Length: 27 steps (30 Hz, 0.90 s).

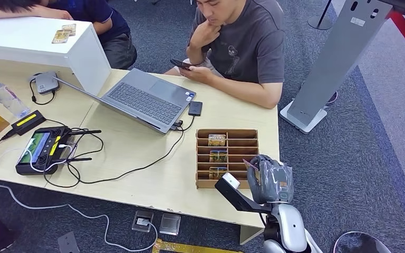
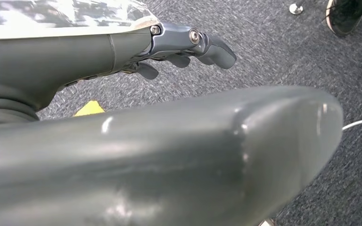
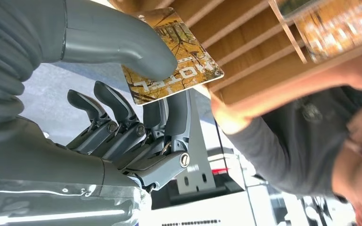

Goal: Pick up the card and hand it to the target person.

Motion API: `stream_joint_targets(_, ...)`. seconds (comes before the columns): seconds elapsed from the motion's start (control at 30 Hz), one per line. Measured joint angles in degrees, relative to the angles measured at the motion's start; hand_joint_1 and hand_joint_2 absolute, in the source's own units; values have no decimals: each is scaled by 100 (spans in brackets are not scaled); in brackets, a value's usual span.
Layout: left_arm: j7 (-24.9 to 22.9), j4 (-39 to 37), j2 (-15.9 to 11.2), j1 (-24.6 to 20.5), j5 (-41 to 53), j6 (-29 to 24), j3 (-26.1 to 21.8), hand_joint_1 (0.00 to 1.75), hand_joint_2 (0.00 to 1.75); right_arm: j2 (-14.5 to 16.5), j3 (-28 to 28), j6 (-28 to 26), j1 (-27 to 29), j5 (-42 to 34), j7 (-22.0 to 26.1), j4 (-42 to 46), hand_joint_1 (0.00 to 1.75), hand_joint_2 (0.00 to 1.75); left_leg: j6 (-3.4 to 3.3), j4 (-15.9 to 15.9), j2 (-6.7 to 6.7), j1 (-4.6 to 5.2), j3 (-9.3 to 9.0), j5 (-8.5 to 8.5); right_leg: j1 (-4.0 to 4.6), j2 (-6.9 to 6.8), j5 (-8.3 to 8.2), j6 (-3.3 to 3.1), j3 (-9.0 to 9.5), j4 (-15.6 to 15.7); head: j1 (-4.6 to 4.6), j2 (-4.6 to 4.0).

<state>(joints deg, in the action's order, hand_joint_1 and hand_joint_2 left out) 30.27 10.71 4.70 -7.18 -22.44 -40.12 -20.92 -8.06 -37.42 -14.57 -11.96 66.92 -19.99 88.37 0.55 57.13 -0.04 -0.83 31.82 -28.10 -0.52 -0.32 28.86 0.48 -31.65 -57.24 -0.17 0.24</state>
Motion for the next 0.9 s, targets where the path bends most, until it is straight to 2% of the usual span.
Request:
stream_joint_targets(0.23,0,0,-7,2,-87,-6,102,0,0,-43,72,-167,-136,-76,220,356,166,175,0,0,0,0,1,0,0,0,0,0,0,0,-1,0)
stream_joint_targets(0.53,-7,7,-11,5,-199,31,313,0,0,-55,164,-457,-816,-1057,793,524,159,175,0,0,0,0,0,1,0,0,-1,0,2,-1,1,0)
stream_joint_targets(0.77,-7,24,-31,9,-273,59,586,0,0,0,172,-500,-1474,-1450,1060,186,157,175,0,0,-1,0,3,1,0,0,-1,0,0,-2,-2,0)
stream_joint_targets(0.9,-7,43,-38,16,-309,42,743,0,0,114,171,-559,-1886,-1623,1243,-219,168,175,0,0,-2,0,5,1,0,-1,-1,0,1,-4,-1,0)
